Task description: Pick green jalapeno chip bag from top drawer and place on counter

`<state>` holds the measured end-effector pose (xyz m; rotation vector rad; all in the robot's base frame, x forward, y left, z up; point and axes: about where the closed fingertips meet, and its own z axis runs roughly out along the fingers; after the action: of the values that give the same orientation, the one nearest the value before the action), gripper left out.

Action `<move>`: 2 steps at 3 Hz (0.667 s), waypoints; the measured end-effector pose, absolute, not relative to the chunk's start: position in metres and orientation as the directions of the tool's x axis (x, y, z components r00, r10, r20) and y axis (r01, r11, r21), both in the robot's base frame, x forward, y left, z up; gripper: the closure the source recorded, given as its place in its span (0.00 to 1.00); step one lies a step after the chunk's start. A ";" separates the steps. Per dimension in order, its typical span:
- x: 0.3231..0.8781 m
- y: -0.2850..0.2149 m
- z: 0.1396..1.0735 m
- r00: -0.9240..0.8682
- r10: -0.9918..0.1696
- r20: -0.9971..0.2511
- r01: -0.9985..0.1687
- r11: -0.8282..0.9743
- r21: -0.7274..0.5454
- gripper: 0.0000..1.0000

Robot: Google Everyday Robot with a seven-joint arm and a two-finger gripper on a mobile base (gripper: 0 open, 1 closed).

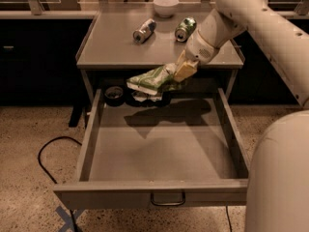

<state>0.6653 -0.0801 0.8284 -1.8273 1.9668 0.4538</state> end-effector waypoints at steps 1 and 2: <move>0.680 -0.073 0.877 -0.014 -0.807 -0.590 -0.994 0.075 -0.079 1.00; 0.700 -0.081 0.901 0.015 -0.764 -0.645 -0.988 0.089 -0.128 1.00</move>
Offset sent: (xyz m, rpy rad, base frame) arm 0.0855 -0.0328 0.1343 0.2697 -0.2116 -0.0062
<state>0.7004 -0.0806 0.9015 -1.7234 1.7978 0.5033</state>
